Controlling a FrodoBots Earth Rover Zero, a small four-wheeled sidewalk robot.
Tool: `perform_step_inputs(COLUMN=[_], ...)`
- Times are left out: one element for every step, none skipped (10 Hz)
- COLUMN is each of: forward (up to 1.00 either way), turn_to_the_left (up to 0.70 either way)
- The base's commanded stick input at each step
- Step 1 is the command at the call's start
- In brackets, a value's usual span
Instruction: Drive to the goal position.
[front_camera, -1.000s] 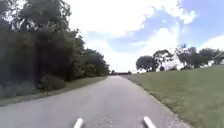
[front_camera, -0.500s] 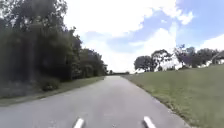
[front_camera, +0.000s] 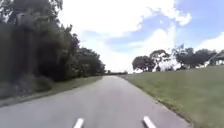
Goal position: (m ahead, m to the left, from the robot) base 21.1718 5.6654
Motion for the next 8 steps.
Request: perform_step_inputs(forward=[0.70, 0.70, 0.70, 0.70, 0.70, 0.70, 0.70, 0.70], turn_to_the_left=[0.00, 0.00, 0.00, 0.00, 0.00, 0.00, 0.00, 0.00])
